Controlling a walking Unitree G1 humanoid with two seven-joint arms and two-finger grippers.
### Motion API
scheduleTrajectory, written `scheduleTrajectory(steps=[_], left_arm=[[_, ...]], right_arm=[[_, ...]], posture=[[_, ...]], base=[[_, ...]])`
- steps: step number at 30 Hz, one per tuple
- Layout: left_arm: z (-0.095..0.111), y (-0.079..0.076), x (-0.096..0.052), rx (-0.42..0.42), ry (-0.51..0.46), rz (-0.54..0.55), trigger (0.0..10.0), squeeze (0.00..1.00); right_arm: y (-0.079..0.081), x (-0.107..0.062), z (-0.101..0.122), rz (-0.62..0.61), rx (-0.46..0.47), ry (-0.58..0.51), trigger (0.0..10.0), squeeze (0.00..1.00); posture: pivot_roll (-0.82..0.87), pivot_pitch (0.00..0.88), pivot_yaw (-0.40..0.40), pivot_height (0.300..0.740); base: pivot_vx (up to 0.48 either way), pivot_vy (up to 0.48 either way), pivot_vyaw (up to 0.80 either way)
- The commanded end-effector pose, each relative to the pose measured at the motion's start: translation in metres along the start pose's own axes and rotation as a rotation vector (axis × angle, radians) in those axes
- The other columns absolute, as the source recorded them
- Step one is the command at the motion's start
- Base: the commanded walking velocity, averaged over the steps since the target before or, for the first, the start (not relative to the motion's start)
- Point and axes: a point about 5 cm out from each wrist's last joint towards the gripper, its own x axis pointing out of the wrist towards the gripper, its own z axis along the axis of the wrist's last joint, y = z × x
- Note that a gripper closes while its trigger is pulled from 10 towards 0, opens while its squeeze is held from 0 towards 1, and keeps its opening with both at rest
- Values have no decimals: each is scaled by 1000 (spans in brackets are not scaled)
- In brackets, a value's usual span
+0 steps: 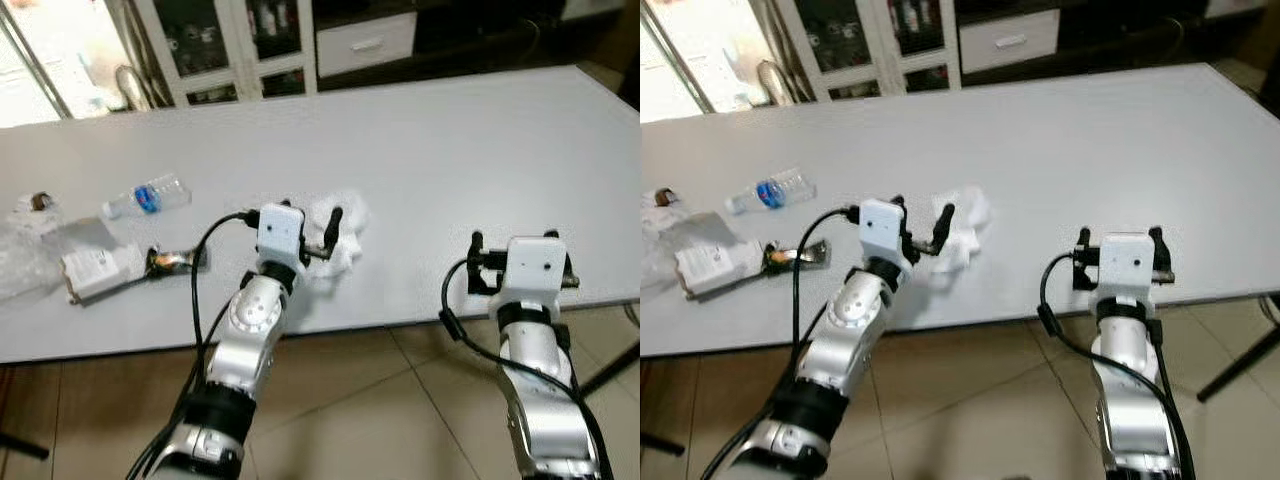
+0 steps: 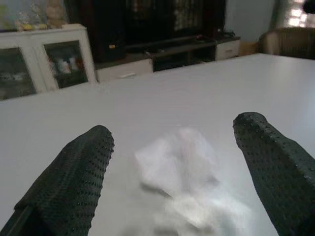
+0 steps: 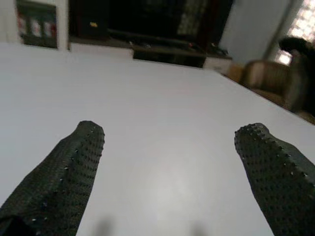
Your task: Picking trash to rubbish bin
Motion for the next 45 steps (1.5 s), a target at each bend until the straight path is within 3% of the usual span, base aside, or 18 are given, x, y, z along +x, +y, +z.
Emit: scheduleTrajectory(steps=[1, 13, 22, 27, 35, 45], left_arm=[[-2, 14, -3, 20, 18, 53, 10000, 0], [-1, 18, -5, 33, 15, 67, 10000, 0], [0, 25, -8, 63, 27, 70, 10000, 0], [4, 41, -20, 131, 48, 58, 10000, 0], [13, 57, -34, 202, 48, 74, 10000, 0], [15, 58, -45, 207, 65, 94, 10000, 0]], right_arm=[[8, 0, 3, 34, 9, -7, 10000, 0], [20, -1, 8, 85, 29, -26, 10000, 0], [37, -3, 13, 148, 116, -21, 10000, 0], [57, -6, 10, 201, 217, 9, 10000, 0], [75, 3, 17, 255, 267, -3, 10000, 0], [97, 10, 23, 341, 295, 5, 10000, 0]], posture=[[-110, 54, 75, 740], [-100, 59, 87, 740], [-64, 81, 110, 740], [1, 130, 151, 740], [65, 179, 174, 740], [91, 185, 147, 740]], base=[[0, 0, 0], [0, 0, 0], [0, 0, 0], [0, 0, 0], [0, 0, 0], [0, 0, 0]])
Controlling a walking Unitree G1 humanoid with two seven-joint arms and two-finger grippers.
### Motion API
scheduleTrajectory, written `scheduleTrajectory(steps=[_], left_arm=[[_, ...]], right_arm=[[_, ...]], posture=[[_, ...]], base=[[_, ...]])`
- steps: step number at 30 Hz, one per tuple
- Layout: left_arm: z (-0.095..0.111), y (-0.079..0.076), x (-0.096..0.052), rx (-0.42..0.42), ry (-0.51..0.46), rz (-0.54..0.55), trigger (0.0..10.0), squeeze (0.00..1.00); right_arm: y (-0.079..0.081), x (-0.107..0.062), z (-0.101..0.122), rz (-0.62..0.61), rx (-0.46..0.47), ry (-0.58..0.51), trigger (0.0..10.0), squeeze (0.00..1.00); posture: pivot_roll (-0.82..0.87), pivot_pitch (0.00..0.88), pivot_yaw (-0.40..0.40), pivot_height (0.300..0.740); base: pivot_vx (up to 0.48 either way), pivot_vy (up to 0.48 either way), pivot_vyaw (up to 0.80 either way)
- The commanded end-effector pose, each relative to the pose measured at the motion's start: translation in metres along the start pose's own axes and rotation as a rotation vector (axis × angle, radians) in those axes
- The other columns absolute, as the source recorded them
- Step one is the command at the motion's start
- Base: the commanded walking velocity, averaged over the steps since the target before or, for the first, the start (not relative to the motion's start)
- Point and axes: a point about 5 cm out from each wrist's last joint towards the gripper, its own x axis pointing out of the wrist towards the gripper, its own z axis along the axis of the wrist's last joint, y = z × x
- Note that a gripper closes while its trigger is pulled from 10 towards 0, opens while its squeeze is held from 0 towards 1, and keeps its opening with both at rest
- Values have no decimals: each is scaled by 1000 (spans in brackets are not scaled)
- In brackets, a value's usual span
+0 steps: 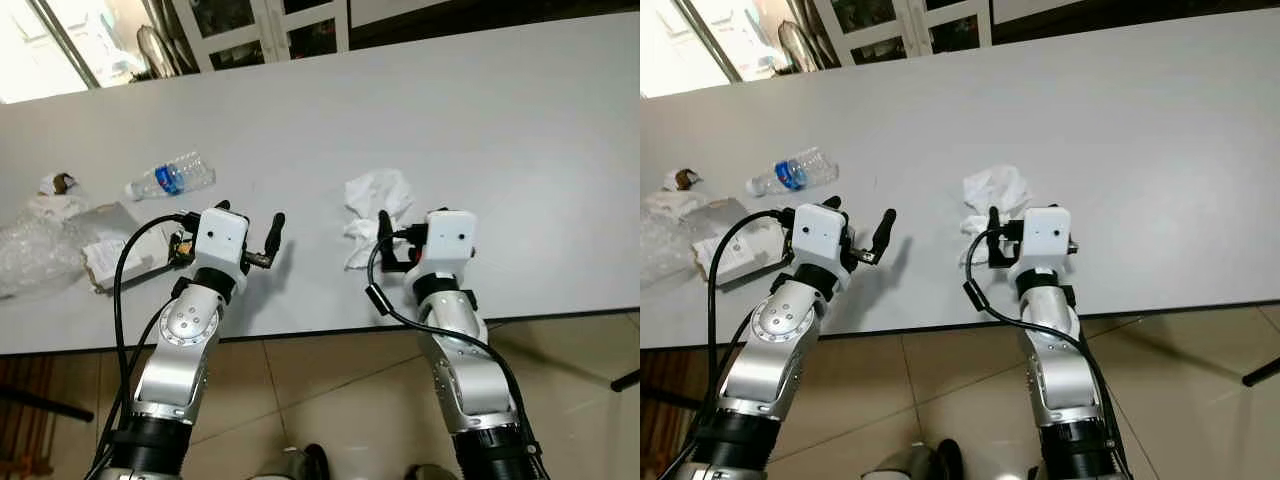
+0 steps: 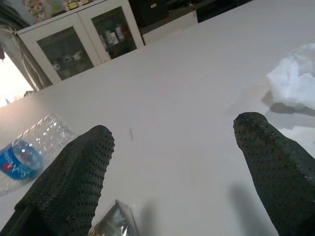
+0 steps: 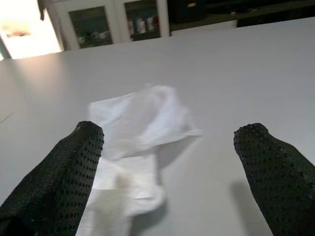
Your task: Picking trash to rubbish bin
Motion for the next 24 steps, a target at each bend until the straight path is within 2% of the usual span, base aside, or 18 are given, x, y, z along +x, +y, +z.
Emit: scheduleTrajectory(steps=[1, 5, 7, 12, 17, 24], left_arm=[[-2, 4, -4, 8, 17, 21, 10000, 0], [-1, 1, -5, -5, 21, 33, 10000, 0], [-1, 1, -5, -7, 23, 34, 10000, 0], [0, -1, -5, -12, 28, 36, 10000, 0], [0, -2, -5, -18, 34, 34, 10000, 0], [-1, -3, -4, -21, 39, 30, 10000, 0]], right_arm=[[13, 1, -3, 53, 21, 16, 10000, 0], [26, 2, -4, 114, 28, 26, 10000, 0], [27, 3, -6, 116, 25, 33, 10000, 0], [24, 3, -16, 87, 50, 81, 10000, 0], [15, 3, -26, 38, 69, 129, 10000, 0], [12, 2, -39, 31, 116, 189, 10000, 0]], posture=[[91, 183, 140, 740], [89, 181, 125, 740], [88, 180, 122, 740], [86, 180, 119, 740], [82, 182, 125, 740], [80, 181, 126, 740]], base=[[0, 0, 0], [0, 0, 0], [0, 0, 0], [0, 0, 0], [0, 0, 0], [0, 0, 0]])
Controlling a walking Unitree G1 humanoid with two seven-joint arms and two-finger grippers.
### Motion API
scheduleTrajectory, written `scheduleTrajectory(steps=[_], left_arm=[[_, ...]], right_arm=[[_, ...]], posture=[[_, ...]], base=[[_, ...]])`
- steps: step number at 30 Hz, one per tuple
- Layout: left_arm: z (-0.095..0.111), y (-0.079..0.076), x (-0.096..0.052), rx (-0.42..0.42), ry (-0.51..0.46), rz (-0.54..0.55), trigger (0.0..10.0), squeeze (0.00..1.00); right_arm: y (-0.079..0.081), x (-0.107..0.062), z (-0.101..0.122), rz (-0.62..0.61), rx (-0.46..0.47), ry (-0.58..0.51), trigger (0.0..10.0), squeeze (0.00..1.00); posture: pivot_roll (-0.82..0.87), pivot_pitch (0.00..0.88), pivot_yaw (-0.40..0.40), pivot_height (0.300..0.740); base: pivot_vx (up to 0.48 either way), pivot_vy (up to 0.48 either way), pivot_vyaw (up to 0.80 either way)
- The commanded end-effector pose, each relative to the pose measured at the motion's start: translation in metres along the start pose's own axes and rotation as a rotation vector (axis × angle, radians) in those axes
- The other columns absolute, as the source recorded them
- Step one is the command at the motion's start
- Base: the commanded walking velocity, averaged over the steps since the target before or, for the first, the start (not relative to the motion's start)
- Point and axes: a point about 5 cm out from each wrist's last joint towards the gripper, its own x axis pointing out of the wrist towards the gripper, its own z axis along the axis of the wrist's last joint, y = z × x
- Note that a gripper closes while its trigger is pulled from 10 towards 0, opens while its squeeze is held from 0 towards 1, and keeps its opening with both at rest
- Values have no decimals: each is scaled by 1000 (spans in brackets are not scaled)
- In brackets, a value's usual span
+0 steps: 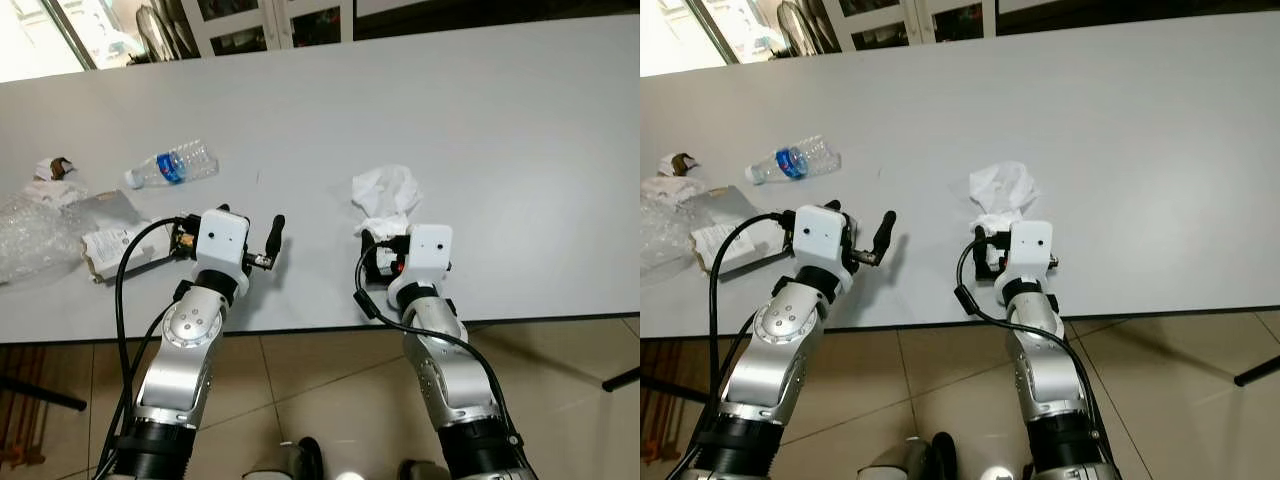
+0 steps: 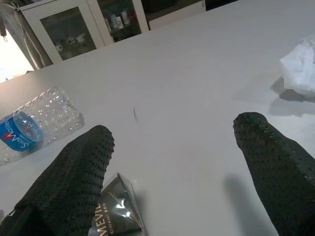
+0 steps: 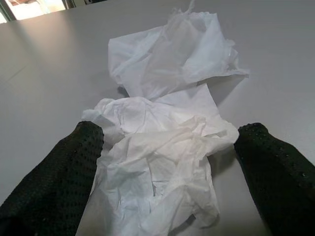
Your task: Picking trash to rubbish bin
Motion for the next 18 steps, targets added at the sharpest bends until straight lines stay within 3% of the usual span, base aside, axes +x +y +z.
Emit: scheduleTrajectory(steps=[1, 16, 17, 18], left_arm=[[-1, 2, -2, 5, 8, 9, 10000, 0], [-3, -5, -4, -14, 15, 0, 10000, 0], [-2, -7, -5, -17, 15, -8, 10000, 0], [-2, -7, -5, -18, 15, -10, 10000, 0]], right_arm=[[2, -1, -13, 6, 32, 62, 10000, 0], [19, 10, -11, 101, 90, 55, 10000, 0], [19, 10, -13, 102, 111, 61, 0, 0], [19, 10, -13, 101, 117, 63, 0, 0]], posture=[[80, 181, 126, 740], [82, 186, 117, 740], [84, 189, 117, 740], [84, 189, 117, 740]], base=[[0, 0, 0], [0, 0, 0], [0, 0, 0], [0, 0, 0]])
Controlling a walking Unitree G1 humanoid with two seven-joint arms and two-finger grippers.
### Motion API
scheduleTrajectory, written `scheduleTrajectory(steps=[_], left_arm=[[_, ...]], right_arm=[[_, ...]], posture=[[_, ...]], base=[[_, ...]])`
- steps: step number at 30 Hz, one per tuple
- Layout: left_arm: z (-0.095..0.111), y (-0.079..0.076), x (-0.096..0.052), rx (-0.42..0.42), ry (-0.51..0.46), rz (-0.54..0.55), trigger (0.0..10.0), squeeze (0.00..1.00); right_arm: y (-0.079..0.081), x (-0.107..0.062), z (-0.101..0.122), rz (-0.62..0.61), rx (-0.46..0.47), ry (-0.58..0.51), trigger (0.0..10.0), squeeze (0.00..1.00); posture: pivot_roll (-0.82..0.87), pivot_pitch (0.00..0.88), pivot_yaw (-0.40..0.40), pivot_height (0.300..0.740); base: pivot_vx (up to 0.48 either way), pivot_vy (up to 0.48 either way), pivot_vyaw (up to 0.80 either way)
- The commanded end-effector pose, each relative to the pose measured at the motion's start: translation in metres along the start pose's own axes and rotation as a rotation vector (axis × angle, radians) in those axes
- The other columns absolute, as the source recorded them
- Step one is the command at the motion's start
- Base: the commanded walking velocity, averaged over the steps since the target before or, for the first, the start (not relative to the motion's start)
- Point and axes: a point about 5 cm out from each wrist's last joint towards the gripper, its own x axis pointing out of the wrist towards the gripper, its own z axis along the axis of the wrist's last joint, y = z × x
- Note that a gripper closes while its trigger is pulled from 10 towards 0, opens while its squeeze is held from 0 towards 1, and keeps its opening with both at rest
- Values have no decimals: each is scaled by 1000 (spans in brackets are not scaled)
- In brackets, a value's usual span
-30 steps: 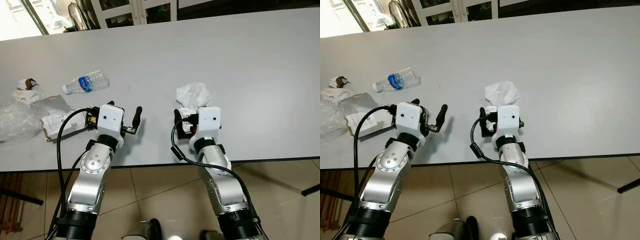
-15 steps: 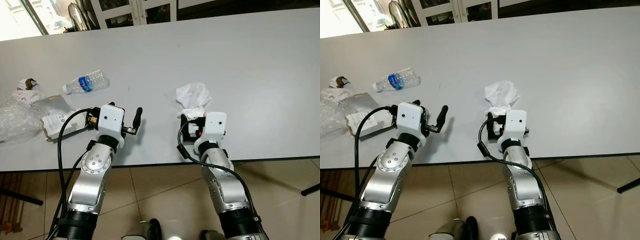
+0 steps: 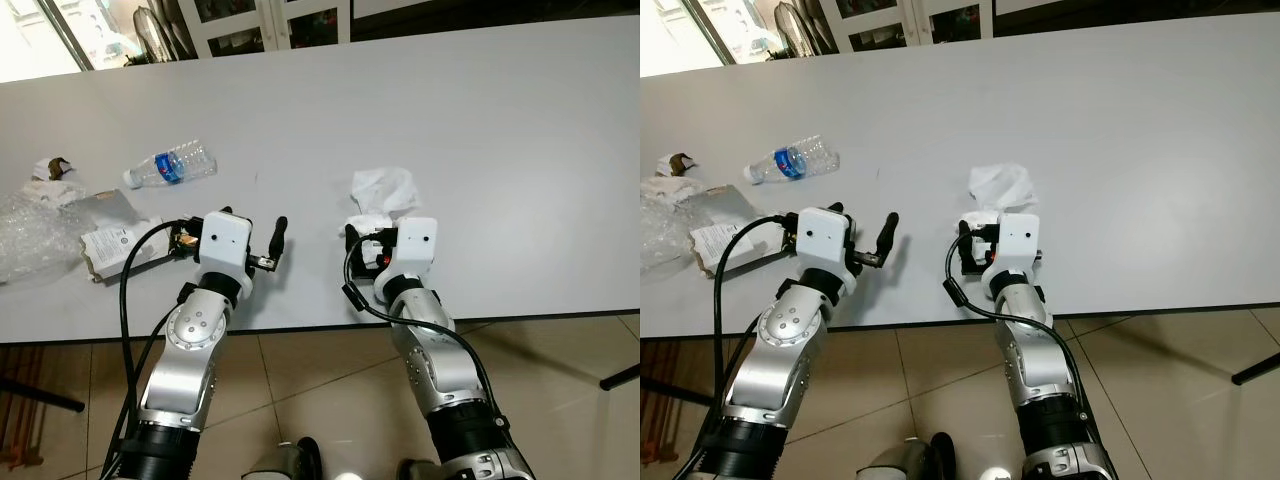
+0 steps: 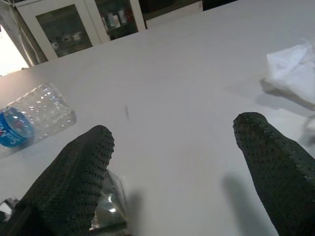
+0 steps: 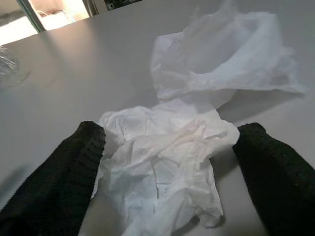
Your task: Picking trash to rubbish bin
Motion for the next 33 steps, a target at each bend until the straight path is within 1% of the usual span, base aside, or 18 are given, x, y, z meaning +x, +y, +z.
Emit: scheduleTrajectory(steps=[1, 13, 33], left_arm=[[-1, 0, -4, 1, 11, -3, 10000, 0], [-1, -2, -3, -4, 13, -13, 10000, 0], [-1, -3, -2, -3, 12, -17, 10000, 0]], right_arm=[[2, -2, -13, 6, 44, 57, 0, 0], [-3, -2, -20, -6, 50, 68, 0, 0], [-6, -2, -21, -25, 43, 64, 0, 0]], posture=[[84, 189, 117, 740], [84, 189, 118, 740], [82, 183, 119, 740]], base=[[0, 0, 0], [0, 0, 0], [0, 0, 0]])
